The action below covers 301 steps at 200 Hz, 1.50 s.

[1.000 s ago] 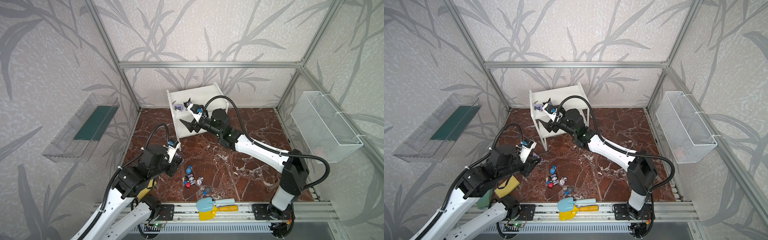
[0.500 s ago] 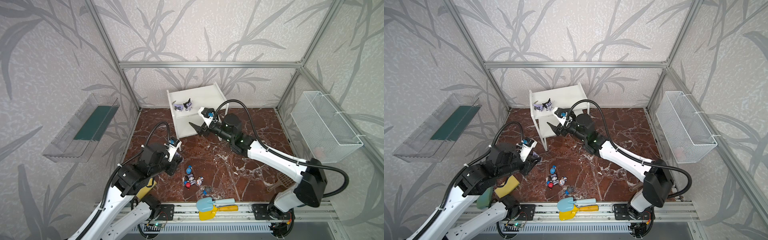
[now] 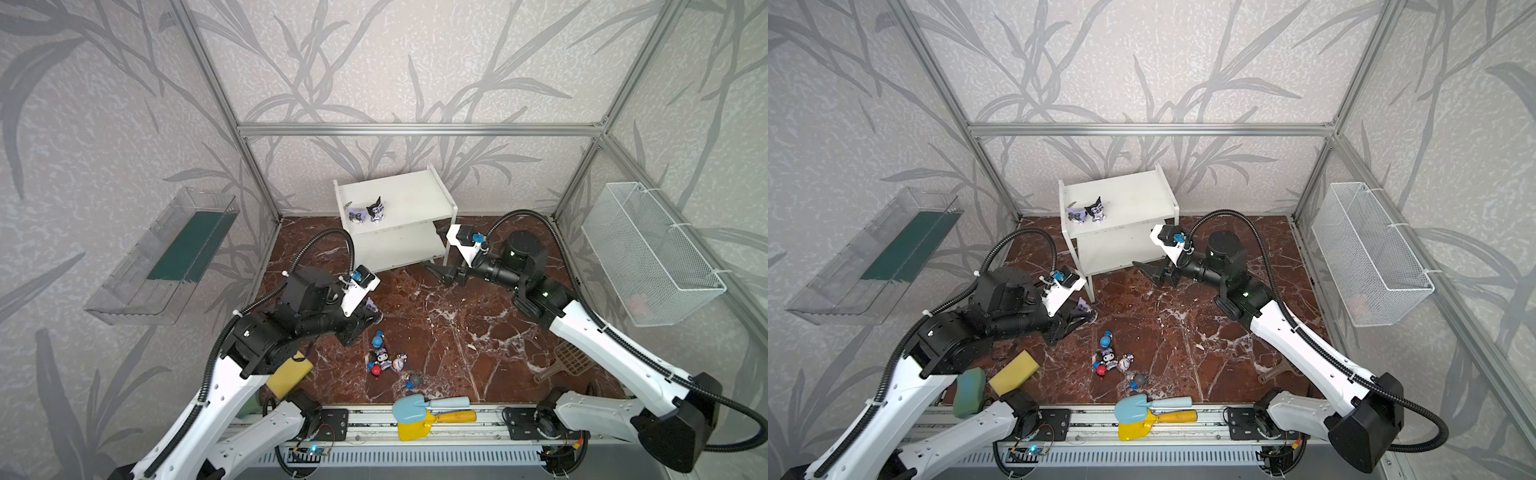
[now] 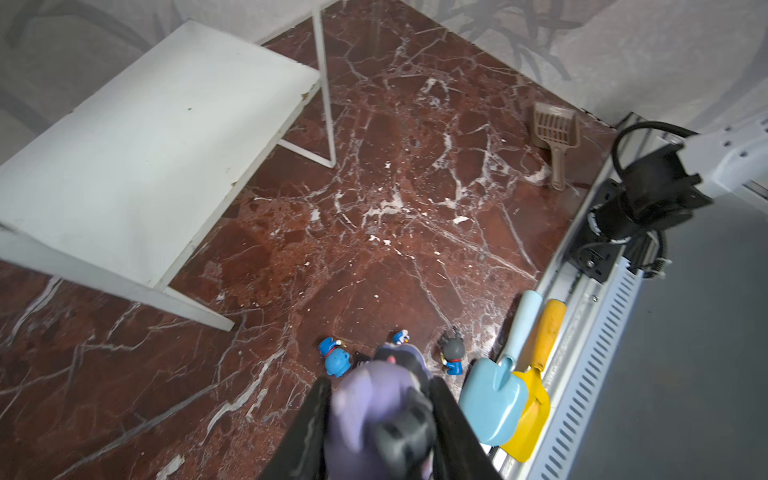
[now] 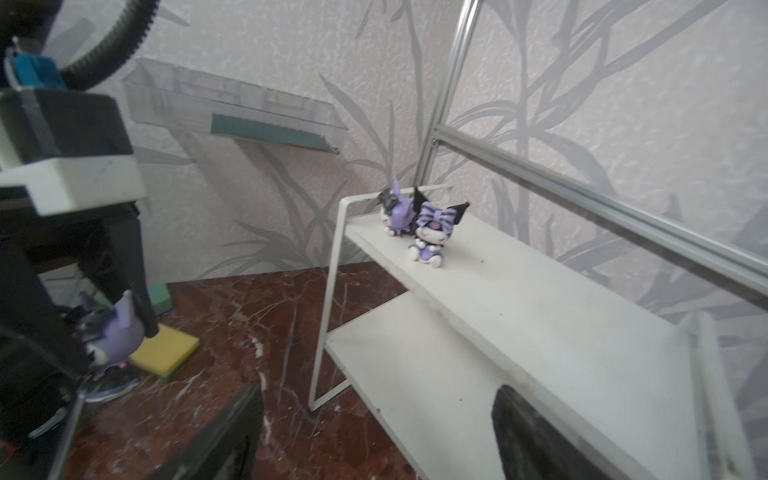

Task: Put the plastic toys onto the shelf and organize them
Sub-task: 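Draw the right gripper back from the shelf toward the floor figures, then raise the held purple figure with the left gripper while the right gripper approaches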

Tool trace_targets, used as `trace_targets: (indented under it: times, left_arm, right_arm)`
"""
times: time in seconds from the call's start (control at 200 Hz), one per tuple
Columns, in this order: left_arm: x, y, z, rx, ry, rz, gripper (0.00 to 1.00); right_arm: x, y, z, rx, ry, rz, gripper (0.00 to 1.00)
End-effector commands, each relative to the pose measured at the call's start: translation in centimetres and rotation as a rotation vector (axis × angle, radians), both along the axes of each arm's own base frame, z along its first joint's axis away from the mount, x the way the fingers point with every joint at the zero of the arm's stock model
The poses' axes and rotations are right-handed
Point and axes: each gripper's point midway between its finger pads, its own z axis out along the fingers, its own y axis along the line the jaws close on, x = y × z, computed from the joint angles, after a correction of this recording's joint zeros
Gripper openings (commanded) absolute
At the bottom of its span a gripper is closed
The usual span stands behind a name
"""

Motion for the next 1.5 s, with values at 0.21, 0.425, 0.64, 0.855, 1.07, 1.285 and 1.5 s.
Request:
trace_targets:
  times: [0.21,0.425,0.64,0.855,1.07,1.285,1.5]
  left_arm:
    - [-0.9,-1.7,4.1,0.010,-0.112,-0.197,0.25]
    - [2.8,-4.1,7.4,0.122,-0.240,-0.276,0.24]
    - [7.3,-5.4,8.7,0.258,-0.324,-0.292,0.25]
    - [10.5,-6.5,10.1,0.389,-0.425,-0.309,0.25]
    - [13.7,-7.0,10.5,0.517,-0.495,-0.317,0.25]
    - [15.8,-7.6,10.8,0.578,-0.553,-0.325,0.25]
    - [17.2,-7.6,10.6,0.603,-0.565,-0.315,0.25]
  right_arm:
    - [-5.8,0.2,-2.5,-0.032,0.152,0.253,0.85]
    - [-5.2,-0.7,-3.5,-0.035,0.178,0.169,0.85]
    - [-4.8,-2.1,-4.9,-0.072,0.195,0.069,0.86]
    - [-4.3,-3.1,-6.6,-0.099,0.213,-0.008,0.86]
    - [-5.1,-3.8,-7.0,-0.084,0.213,-0.013,0.86]
    - [-6.0,-4.0,-6.5,-0.057,0.189,0.016,0.86]
    - [-5.8,-4.0,-6.1,-0.040,0.174,0.000,0.86]
